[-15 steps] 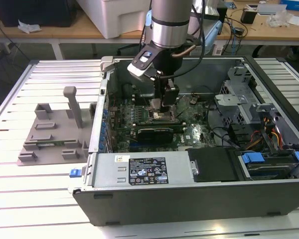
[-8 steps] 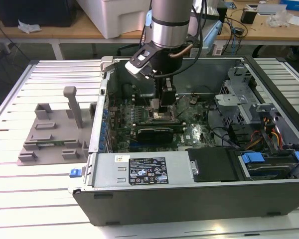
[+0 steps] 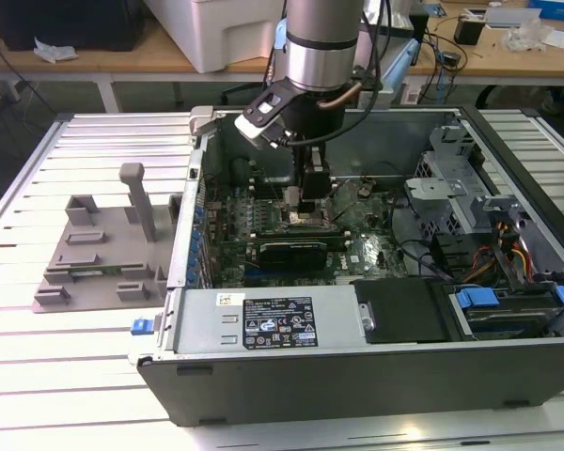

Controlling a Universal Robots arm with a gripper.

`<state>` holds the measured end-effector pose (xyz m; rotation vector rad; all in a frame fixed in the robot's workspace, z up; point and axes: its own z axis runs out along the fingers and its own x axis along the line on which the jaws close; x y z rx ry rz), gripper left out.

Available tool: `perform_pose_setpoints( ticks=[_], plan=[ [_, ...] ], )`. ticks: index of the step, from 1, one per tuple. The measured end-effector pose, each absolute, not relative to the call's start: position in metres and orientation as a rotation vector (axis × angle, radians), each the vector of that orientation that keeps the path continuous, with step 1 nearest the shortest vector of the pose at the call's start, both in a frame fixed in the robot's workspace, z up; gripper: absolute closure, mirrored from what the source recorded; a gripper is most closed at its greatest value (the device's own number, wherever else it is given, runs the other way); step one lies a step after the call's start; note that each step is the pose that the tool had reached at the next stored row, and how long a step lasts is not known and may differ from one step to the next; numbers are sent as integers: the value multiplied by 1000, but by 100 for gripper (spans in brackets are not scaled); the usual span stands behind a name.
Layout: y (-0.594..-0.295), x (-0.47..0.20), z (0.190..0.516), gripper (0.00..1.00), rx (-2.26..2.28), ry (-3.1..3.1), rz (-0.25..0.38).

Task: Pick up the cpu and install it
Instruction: 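Place the cpu into insertion slot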

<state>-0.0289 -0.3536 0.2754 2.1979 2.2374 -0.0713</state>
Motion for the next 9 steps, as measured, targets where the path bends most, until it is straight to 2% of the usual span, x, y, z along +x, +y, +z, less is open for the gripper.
perform_pose_setpoints(
  ticks=[9],
  plan=[
    [-329, -21, 259, 45, 2219, 2218, -82]
  ],
)
